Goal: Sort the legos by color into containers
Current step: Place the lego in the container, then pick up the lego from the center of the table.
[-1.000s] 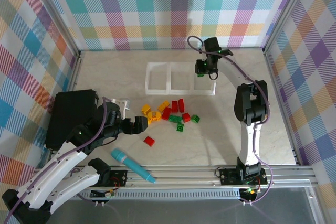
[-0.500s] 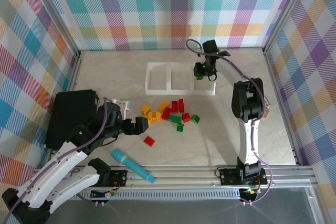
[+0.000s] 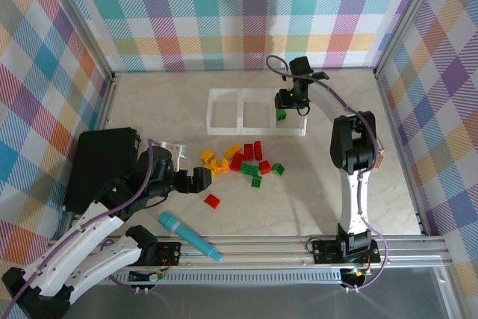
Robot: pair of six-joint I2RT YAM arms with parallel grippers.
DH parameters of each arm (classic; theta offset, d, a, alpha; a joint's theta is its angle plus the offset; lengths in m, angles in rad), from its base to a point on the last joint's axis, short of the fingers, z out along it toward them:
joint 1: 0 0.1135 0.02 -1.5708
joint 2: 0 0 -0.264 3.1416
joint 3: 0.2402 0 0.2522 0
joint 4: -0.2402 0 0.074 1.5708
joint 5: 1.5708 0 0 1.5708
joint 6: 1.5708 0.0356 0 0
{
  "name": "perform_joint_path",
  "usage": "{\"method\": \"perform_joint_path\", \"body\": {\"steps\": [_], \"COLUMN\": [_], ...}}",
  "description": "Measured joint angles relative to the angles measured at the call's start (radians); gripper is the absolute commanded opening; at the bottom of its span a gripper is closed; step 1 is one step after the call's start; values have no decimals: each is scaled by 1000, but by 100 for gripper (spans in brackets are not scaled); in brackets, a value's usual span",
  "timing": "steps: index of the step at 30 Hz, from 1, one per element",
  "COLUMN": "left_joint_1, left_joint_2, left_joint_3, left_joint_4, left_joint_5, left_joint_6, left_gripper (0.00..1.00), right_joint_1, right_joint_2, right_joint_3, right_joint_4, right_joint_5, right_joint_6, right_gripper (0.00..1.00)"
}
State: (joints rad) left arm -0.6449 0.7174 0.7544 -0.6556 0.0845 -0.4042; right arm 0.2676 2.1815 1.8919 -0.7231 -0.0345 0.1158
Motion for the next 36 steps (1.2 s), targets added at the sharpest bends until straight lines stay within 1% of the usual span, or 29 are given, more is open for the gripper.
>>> {"method": "perform_joint_path", "body": {"steps": [2,5,11,15,17,19,23,24,26,31,36], "left_joint_1": [-2,-3,-3,-3,-3,-3,-3,-4,-6,-8,-8], "left_joint_2": [-6,-13,-16,-16,-16,-16,-15,-14,-14,-23,-25], "left_joint_3": [0,0,0,0,0,0,0,0,0,-8,-11], "left_joint_4": [0,-1,-5,-5,-5,-4,-3,-4,-4,0,2], "left_joint_5": [0,0,-1,-1,-1,-1,0,-1,-1,-8,-17], "left_joint_6": [0,0,0,0,0,0,0,0,0,0,0], "left_gripper": [99,100,100,100,100,100,100,100,99,100,100], "right_joint_1": [0,0,0,9,29,66,150,160,161,158,158], "right_joint_2": [-34,-153,-505,-669,-712,-737,-778,-796,-839,-883,-853], "right_joint_3": [-19,-105,-424,-630,-713,-784,-892,-922,-982,-1061,-1079], "right_joint_4": [-8,-12,37,36,17,-2,13,36,87,191,280], "right_joint_5": [-1,-12,-97,-166,-183,-183,-186,-191,-195,-212,-202], "right_joint_6": [16,48,76,28,-16,-85,-261,-305,-395,-533,-634], "right_gripper": [53,56,60,65,65,67,76,81,84,84,84]}}
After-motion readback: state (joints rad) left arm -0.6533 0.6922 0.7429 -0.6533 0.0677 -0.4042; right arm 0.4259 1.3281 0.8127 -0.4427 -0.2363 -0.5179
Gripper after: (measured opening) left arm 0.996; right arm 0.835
